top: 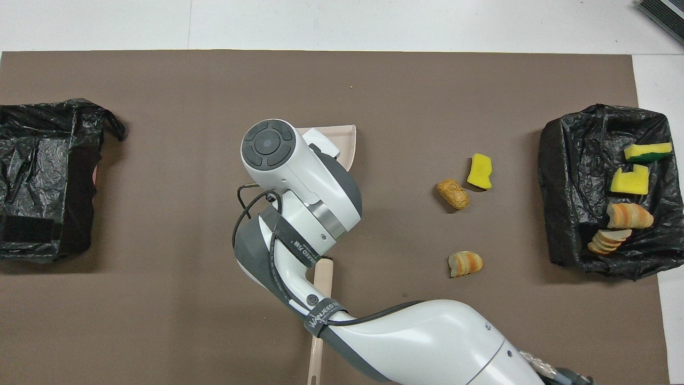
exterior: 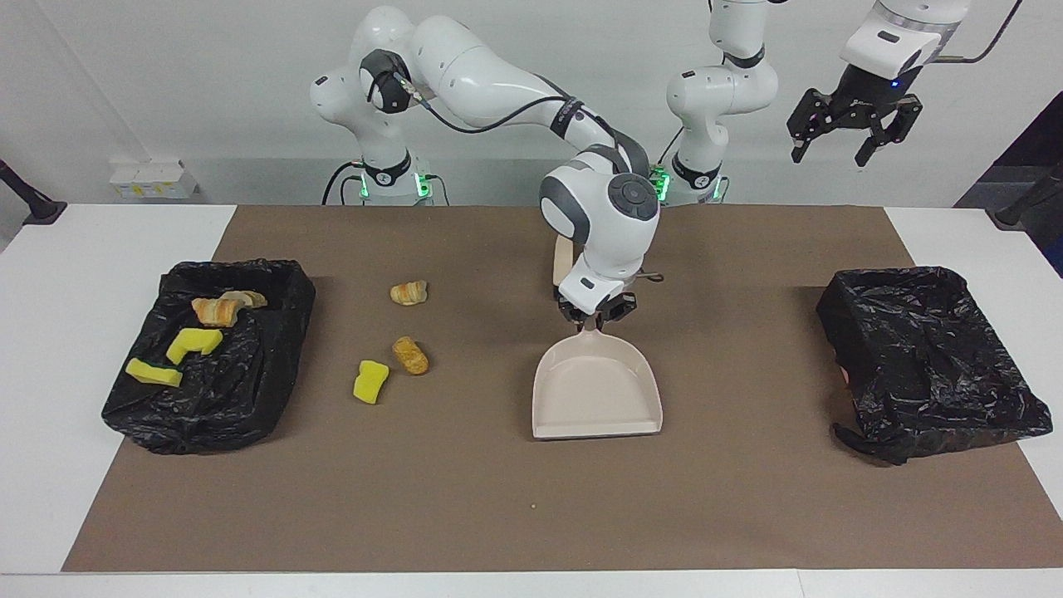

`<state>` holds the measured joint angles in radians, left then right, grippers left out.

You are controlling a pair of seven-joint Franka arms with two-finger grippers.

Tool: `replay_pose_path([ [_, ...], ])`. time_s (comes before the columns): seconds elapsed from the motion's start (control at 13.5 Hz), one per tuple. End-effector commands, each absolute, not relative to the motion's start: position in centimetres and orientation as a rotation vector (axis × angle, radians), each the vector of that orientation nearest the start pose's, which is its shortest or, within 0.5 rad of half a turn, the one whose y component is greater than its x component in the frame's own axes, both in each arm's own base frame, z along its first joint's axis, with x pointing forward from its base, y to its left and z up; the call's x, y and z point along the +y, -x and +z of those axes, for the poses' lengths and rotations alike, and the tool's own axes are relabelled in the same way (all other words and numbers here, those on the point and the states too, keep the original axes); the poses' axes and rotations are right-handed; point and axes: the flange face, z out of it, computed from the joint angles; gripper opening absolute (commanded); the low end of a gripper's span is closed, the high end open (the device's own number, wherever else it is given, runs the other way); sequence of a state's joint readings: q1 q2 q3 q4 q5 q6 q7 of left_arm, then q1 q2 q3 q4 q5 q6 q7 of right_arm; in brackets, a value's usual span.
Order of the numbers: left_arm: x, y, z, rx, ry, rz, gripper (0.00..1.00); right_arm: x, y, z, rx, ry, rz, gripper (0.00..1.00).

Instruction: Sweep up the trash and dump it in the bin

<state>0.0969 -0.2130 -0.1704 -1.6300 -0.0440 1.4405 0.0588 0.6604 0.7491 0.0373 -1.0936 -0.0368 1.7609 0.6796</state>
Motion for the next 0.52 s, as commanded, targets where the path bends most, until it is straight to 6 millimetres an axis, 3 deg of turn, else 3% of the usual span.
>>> replay_pose_path([
  [0.0, -5.12, -46.56, 69.21, 0.216, 3.143, -0.065, 1.00, 47.24, -58.23, 37.23, 0.025, 3.159, 0.103, 0.27],
  [0.44, -5.12, -46.91, 69.28, 0.218, 3.143, -0.096, 1.00, 47.08, -58.39, 37.37, 0.032, 3.152, 0.102, 0.34],
])
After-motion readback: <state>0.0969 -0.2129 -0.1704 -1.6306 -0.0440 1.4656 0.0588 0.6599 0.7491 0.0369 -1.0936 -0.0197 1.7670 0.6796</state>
